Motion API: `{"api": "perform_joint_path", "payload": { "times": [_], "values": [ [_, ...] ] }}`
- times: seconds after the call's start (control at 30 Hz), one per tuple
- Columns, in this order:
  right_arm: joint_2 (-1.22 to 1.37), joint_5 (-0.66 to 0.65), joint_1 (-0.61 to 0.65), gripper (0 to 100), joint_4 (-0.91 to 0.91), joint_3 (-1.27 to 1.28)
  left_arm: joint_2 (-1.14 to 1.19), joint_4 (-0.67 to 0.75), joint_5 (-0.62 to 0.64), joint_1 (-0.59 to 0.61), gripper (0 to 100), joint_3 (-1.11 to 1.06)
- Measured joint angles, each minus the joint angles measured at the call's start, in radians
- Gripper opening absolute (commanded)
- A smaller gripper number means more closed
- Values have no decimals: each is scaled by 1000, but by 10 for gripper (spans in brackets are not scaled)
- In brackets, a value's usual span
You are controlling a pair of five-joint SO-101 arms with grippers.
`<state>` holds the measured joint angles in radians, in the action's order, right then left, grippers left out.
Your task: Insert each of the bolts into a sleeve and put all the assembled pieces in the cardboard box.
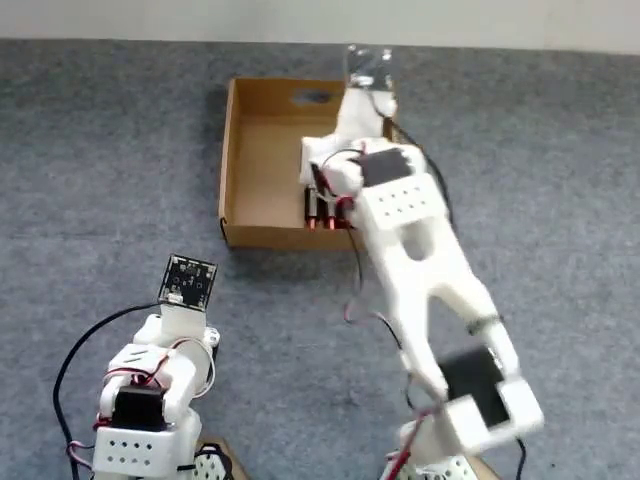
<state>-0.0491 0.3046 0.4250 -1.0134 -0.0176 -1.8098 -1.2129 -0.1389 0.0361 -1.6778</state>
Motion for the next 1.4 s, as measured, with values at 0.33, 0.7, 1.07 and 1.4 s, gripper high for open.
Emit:
{"api": "perform_joint_path", "payload": {
  "times": [0.33, 0.7, 1.07, 1.4],
  "values": [
    [-436, 0, -3, 5, -153, 160, 0, 0, 0, 0, 30, 0],
    [-879, 0, -3, 5, -157, 709, 0, 0, 0, 0, 30, 0],
    [-1435, 0, -9, 5, -84, 1336, 0, 0, 0, 0, 29, 0],
    [-1694, 0, -9, 5, 204, 1689, 0, 0, 0, 0, 29, 0]
  ]
}}
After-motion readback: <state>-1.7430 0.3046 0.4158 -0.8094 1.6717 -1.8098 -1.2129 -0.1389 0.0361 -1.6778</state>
